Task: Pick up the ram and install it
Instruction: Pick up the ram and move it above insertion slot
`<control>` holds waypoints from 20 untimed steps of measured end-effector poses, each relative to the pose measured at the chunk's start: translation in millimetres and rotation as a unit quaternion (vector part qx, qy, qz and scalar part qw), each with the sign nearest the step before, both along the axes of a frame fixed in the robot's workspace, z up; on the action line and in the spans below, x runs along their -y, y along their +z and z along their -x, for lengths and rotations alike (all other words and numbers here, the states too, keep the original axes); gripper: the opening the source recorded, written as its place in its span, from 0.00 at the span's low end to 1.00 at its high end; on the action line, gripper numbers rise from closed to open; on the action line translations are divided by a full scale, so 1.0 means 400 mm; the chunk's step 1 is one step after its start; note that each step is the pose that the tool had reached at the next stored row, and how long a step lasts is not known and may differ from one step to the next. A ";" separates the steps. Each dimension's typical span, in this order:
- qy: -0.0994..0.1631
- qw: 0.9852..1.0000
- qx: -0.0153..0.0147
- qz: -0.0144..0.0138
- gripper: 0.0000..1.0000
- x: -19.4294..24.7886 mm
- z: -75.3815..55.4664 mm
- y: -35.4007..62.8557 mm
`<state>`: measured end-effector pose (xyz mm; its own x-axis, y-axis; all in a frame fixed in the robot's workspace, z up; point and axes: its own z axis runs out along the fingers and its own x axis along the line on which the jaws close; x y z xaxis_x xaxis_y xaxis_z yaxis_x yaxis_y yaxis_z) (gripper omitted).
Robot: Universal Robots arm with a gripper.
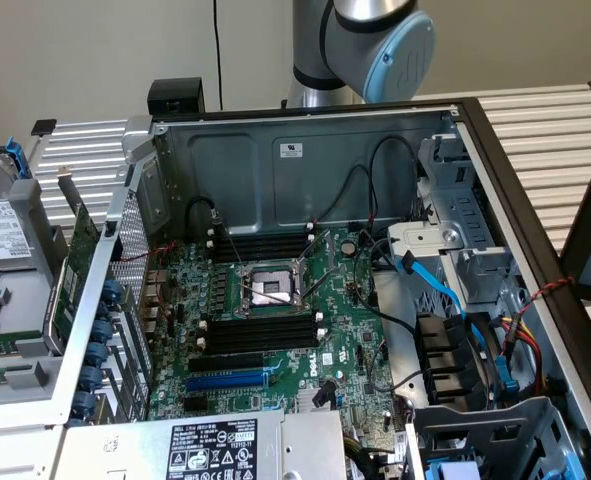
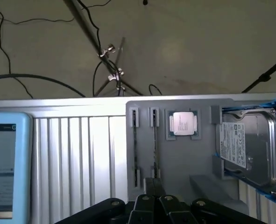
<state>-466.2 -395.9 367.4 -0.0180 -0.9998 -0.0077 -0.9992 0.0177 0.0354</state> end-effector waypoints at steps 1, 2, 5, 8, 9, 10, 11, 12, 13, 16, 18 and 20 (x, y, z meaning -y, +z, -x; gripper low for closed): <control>0.009 1.000 0.001 0.001 0.11 0.000 0.000 -0.001; 0.018 1.000 0.001 0.002 0.11 0.000 0.000 -0.002; 0.042 0.999 0.005 0.005 0.11 0.000 0.000 -0.003; 0.050 0.999 0.013 0.006 0.11 0.000 0.000 -0.006; 0.050 0.999 0.017 0.006 0.11 0.000 0.000 -0.007; 0.050 0.999 0.020 0.006 0.11 0.000 0.000 -0.009; 0.050 0.999 0.021 0.006 0.11 0.000 0.000 -0.012; 0.050 0.999 0.021 0.006 0.11 0.000 0.000 -0.015; 0.050 0.999 0.021 0.006 0.11 0.000 0.000 -0.019; 0.049 0.999 0.021 0.005 0.11 0.000 0.001 -0.032; 0.050 0.999 0.021 0.005 0.11 0.001 0.001 -0.041; 0.050 0.999 0.021 0.005 0.17 0.002 0.001 -0.049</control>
<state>-466.5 -396.8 347.8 0.0812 -0.9967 0.0039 -0.9967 -0.0812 -0.0063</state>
